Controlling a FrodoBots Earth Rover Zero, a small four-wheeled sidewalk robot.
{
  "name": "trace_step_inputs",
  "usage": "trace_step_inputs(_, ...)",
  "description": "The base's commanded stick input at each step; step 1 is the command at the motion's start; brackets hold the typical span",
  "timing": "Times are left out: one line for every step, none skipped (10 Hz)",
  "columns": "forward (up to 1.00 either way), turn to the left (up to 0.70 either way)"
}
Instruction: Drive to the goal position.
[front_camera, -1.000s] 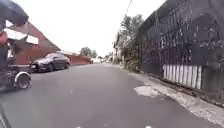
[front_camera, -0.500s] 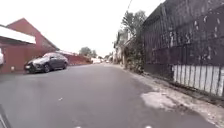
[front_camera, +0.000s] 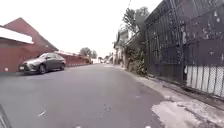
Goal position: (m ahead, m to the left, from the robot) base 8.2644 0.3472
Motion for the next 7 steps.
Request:
trace_step_inputs(1.00,0.00)
trace_step_inputs(1.00,0.00)
trace_step_inputs(1.00,0.00)
trace_step_inputs(1.00,0.00)
trace_step_inputs(1.00,0.00)
trace_step_inputs(1.00,0.00)
trace_step_inputs(1.00,0.00)
